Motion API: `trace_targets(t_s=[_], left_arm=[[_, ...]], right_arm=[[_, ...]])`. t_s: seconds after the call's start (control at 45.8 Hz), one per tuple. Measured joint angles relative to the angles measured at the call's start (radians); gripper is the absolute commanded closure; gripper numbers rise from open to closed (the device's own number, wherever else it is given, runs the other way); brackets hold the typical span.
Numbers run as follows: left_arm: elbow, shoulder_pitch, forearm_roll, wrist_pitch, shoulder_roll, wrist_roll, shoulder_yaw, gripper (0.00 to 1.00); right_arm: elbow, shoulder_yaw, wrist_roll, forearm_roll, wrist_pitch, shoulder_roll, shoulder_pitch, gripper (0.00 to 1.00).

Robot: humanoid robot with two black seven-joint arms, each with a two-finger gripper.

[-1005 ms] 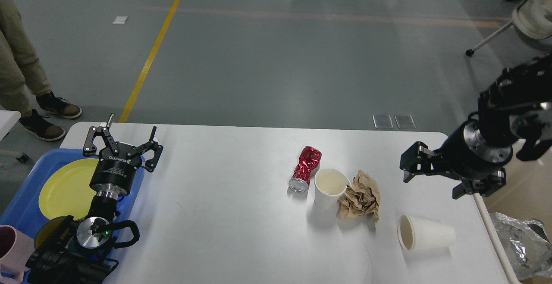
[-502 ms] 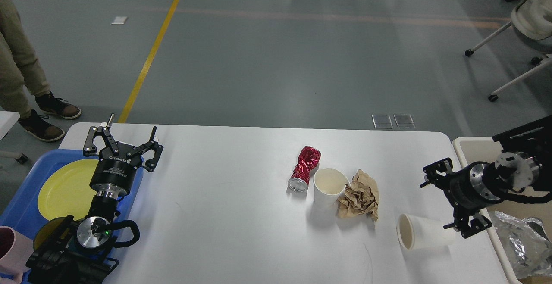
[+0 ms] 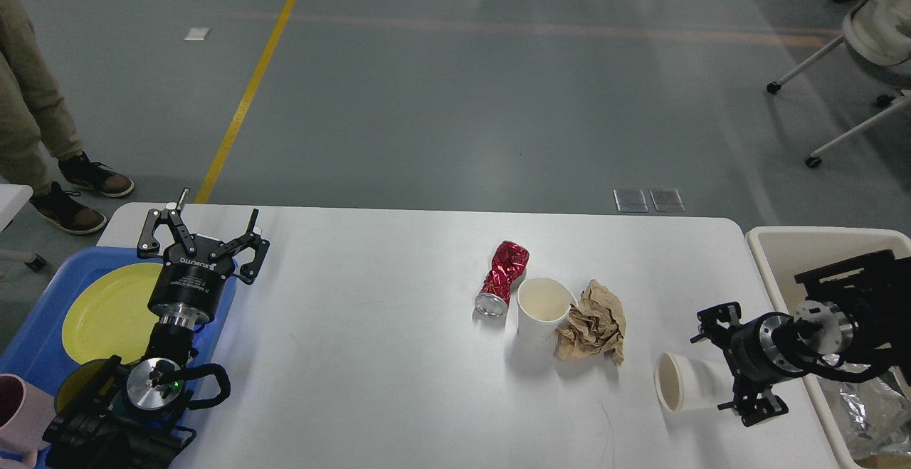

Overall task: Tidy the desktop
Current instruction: 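Grasp the white paper cup with the right gripper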

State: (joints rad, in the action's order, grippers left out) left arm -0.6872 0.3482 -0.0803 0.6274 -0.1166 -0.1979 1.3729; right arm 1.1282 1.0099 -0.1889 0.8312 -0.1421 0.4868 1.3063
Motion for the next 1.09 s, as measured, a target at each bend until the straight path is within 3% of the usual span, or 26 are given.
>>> trace_targets(t_s=[0.371, 0.502, 0.677, 0.786, 0.852, 1.027, 1.092], left_arm=[[0.000, 0.000, 0.000, 0.000, 0.000, 0.000, 0.000, 0.04], [0.000, 0.000, -0.001, 0.000, 0.000, 0.000, 0.000, 0.04], [0.000, 0.000, -0.001, 0.000, 0.000, 0.000, 0.000, 0.04], [0.000, 0.000, -0.001, 0.000, 0.000, 0.000, 0.000, 0.04], [0.000, 0.000, -0.001, 0.000, 0.000, 0.000, 0.000, 0.04], [0.000, 0.000, 0.000, 0.000, 0.000, 0.000, 0.000, 0.04], [0.000, 0.000, -0.001, 0.000, 0.000, 0.000, 0.000, 0.04]], right_arm=[[-0.111, -0.079, -0.013, 0.000, 0.004, -0.042, -0.124, 0.00], [-0.135, -0.096, -0.019, 0.000, 0.004, -0.046, -0.150, 0.07], [-0.146, -0.104, -0.021, 0.000, 0.003, -0.047, -0.161, 0.32], [-0.147, -0.104, -0.029, -0.002, -0.004, -0.046, -0.152, 0.68], [-0.147, -0.104, -0.051, -0.007, -0.013, -0.045, -0.145, 0.79], [-0.145, -0.121, -0.106, -0.016, -0.020, -0.044, -0.142, 0.99], [-0.143, -0.135, -0.111, -0.018, -0.020, -0.042, -0.143, 1.00]])
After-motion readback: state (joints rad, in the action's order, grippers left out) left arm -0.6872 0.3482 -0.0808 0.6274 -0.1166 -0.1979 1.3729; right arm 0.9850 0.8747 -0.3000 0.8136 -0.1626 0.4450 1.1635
